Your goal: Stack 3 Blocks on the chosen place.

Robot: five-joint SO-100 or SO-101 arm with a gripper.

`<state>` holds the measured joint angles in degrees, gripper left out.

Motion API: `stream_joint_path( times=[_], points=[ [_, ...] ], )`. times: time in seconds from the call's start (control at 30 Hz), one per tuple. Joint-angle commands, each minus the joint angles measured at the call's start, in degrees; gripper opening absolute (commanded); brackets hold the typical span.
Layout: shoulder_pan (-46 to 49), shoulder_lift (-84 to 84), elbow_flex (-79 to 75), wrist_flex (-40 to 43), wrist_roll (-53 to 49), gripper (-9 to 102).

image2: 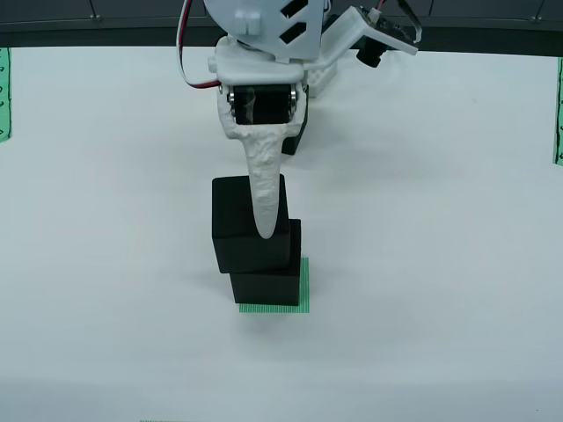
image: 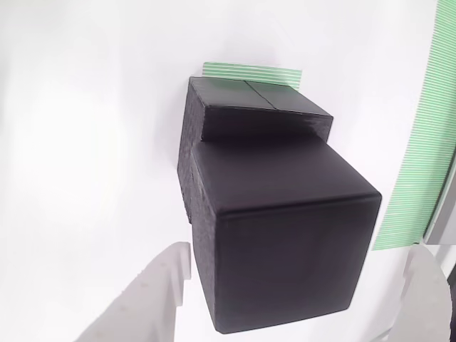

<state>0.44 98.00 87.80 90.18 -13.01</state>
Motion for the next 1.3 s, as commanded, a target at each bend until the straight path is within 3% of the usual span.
stream_joint_path(
  times=[0.0,0.7,1.1,1.27],
  points=[
    [0.62,5.54,0.7,0.0,-1.76,37],
    [3.25,23.12,18.63,0.0,-31.9,37],
    [2.81,27.25,24.96,0.0,-30.85,37],
    [1.49,27.42,25.31,0.0,-20.39,37]
  ],
)
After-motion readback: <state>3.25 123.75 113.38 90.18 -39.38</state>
